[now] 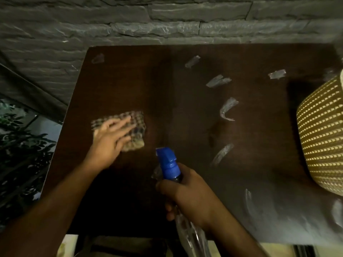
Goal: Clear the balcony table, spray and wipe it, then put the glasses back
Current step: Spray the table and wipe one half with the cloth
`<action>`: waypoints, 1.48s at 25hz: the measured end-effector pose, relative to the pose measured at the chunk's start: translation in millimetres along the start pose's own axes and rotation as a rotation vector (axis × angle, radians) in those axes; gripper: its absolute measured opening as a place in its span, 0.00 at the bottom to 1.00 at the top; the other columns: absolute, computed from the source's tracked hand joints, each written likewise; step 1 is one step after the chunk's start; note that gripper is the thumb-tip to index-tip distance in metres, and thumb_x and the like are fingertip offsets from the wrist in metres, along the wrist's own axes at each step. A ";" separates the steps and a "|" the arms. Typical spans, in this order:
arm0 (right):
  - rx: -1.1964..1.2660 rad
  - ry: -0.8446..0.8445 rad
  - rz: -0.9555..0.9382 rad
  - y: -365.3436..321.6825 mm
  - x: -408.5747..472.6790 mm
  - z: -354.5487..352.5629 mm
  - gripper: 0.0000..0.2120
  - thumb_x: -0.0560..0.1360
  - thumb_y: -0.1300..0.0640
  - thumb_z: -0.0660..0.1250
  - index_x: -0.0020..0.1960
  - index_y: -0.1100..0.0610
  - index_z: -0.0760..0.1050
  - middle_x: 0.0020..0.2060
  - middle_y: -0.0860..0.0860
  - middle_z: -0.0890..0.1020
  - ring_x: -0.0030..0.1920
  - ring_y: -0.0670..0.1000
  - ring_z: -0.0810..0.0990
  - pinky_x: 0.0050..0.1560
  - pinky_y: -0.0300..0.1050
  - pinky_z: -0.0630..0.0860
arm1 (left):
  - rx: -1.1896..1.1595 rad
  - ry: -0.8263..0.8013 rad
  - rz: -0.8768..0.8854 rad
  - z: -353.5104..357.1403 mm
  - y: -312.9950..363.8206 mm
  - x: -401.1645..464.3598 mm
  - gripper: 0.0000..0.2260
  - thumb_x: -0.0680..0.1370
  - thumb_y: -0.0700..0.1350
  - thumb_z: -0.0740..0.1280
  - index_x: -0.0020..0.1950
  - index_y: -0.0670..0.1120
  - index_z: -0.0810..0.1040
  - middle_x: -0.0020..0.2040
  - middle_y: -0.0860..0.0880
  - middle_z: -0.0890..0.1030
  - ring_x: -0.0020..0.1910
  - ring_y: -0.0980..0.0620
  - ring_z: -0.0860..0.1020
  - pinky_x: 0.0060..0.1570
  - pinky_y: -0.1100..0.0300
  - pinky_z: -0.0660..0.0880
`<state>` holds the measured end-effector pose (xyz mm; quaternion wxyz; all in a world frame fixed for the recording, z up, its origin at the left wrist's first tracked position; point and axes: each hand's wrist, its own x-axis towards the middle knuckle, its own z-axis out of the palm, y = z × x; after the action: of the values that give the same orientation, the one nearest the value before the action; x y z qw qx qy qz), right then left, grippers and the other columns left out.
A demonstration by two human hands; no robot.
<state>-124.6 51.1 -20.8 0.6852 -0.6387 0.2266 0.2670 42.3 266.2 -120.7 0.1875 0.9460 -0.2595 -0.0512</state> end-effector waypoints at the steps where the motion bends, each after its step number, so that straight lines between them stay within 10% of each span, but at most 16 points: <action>1: 0.016 0.013 0.006 2.6 -3.5 5.0 0.11 0.64 0.54 0.69 0.47 0.51 0.76 0.28 0.52 0.78 0.28 0.54 0.77 0.33 0.53 0.77 | 0.025 0.040 -0.095 4.2 -4.5 29.5 0.16 0.79 0.48 0.63 0.67 0.55 0.74 0.72 0.57 0.67 0.69 0.47 0.64 0.64 0.49 0.58; 7: -0.014 0.047 -0.031 4.4 -23.3 16.0 0.10 0.64 0.52 0.69 0.44 0.50 0.74 0.27 0.54 0.79 0.26 0.55 0.78 0.31 0.50 0.78 | 0.029 -0.106 0.163 26.1 44.8 -26.9 0.20 0.77 0.54 0.56 0.68 0.58 0.73 0.72 0.59 0.65 0.71 0.50 0.63 0.65 0.45 0.60; 21: -0.127 0.097 0.097 43.1 -43.2 12.5 0.15 0.63 0.50 0.69 0.49 0.52 0.75 0.33 0.55 0.81 0.29 0.56 0.80 0.38 0.59 0.82 | 0.029 -0.041 -0.134 16.5 36.0 27.6 0.19 0.82 0.50 0.57 0.74 0.53 0.65 0.77 0.55 0.59 0.77 0.50 0.49 0.73 0.46 0.45; 29: -0.053 0.022 0.007 24.1 -49.3 11.3 0.13 0.64 0.51 0.69 0.47 0.54 0.76 0.30 0.54 0.80 0.26 0.55 0.79 0.30 0.46 0.75 | -0.008 -0.233 0.300 29.8 72.9 -105.9 0.20 0.78 0.52 0.56 0.70 0.58 0.69 0.74 0.59 0.60 0.76 0.54 0.51 0.73 0.51 0.45; 37: -0.084 0.004 -0.014 26.5 -57.7 7.5 0.13 0.67 0.52 0.70 0.50 0.53 0.74 0.30 0.55 0.80 0.27 0.56 0.79 0.32 0.48 0.76 | 0.018 -0.088 0.017 29.1 57.9 -27.2 0.19 0.81 0.48 0.58 0.72 0.55 0.67 0.76 0.55 0.61 0.77 0.50 0.51 0.73 0.46 0.47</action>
<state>-185.7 55.2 -2.6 0.6593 -0.6689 0.2122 0.2700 -14.0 224.5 -125.5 0.1675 0.9422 -0.2762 -0.0888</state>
